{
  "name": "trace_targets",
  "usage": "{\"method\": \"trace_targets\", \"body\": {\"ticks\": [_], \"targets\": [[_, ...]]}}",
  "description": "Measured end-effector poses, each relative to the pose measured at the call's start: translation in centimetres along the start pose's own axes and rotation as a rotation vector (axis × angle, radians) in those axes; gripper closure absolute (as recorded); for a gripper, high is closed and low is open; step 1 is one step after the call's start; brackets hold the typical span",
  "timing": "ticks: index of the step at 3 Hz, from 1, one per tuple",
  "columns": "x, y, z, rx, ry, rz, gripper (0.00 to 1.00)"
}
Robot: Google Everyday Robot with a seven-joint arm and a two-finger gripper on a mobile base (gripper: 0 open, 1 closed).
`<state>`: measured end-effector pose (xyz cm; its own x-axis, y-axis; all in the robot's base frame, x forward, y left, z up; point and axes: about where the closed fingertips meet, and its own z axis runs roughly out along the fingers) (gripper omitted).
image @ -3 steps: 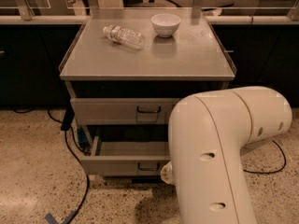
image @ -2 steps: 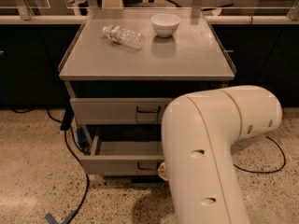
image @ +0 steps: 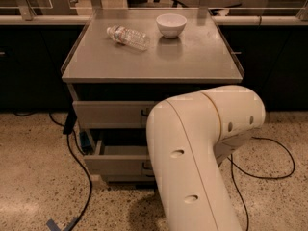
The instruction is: Close middle drawer
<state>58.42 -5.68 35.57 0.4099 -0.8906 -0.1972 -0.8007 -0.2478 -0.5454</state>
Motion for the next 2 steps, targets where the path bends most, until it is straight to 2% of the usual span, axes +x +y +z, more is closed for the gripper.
{"method": "trace_targets", "body": {"ticks": [2], "targets": [[-0.29, -0.17, -0.12, 0.008, -0.022, -0.001, 1.0]]}}
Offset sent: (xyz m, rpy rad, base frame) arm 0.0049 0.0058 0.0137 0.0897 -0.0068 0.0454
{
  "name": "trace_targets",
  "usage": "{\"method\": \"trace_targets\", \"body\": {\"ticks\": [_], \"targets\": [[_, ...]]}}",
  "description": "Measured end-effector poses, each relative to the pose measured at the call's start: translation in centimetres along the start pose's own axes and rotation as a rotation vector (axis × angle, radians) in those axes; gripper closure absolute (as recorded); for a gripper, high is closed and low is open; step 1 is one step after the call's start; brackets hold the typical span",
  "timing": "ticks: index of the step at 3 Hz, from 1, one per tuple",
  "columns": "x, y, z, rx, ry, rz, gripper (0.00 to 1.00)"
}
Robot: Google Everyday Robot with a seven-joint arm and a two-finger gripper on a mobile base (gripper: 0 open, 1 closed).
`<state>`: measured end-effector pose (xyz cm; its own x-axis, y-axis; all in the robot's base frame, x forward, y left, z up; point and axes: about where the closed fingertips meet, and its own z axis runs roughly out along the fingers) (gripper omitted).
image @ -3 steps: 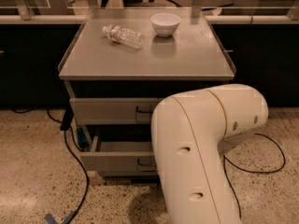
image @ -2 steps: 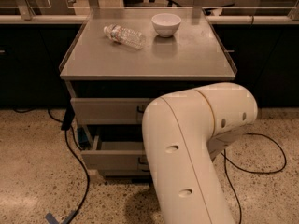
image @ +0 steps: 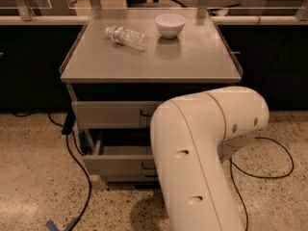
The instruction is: Close middle drawer
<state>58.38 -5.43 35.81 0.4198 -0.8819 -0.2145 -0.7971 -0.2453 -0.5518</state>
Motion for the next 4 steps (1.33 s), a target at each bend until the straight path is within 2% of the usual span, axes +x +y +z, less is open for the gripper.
{"method": "trace_targets", "body": {"ticks": [1, 2, 3, 4], "targets": [[0.0, -0.1, -0.2, 0.005, -0.005, 0.006, 1.0], [-1.0, -0.9, -1.1, -0.003, -0.028, -0.025, 1.0], [-1.3, -1.1, -1.2, -0.003, -0.042, -0.03, 1.0], [-2.6, -0.3, 0.9, 0.026, -0.138, 0.052, 1.0]]}}
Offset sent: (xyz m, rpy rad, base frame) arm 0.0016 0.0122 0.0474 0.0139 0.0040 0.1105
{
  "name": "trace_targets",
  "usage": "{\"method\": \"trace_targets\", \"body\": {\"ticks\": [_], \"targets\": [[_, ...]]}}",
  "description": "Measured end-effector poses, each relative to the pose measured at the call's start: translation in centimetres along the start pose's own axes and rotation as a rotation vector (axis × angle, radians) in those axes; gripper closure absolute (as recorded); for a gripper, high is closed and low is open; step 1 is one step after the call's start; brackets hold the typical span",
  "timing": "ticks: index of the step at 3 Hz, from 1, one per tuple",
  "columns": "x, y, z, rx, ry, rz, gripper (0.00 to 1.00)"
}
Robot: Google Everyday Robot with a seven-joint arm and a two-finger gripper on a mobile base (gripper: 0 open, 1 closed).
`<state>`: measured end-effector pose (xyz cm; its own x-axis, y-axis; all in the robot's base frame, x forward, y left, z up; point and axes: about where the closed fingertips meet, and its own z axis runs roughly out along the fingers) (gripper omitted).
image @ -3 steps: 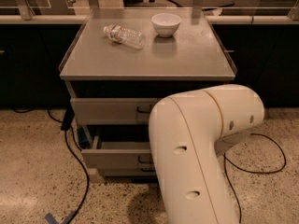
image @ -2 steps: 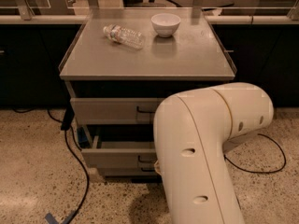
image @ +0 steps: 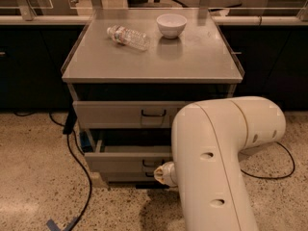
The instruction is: Close middle drawer
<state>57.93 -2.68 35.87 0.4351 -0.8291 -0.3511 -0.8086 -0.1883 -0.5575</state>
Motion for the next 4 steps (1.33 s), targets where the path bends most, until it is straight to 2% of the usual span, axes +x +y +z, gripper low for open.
{"method": "trace_targets", "body": {"ticks": [1, 2, 4], "targets": [[0.05, -0.06, 0.03, 0.002, 0.003, 0.0, 1.0], [0.05, -0.06, 0.03, 0.002, 0.003, -0.001, 0.72], [0.05, -0.06, 0.03, 0.002, 0.003, -0.001, 0.27]]}}
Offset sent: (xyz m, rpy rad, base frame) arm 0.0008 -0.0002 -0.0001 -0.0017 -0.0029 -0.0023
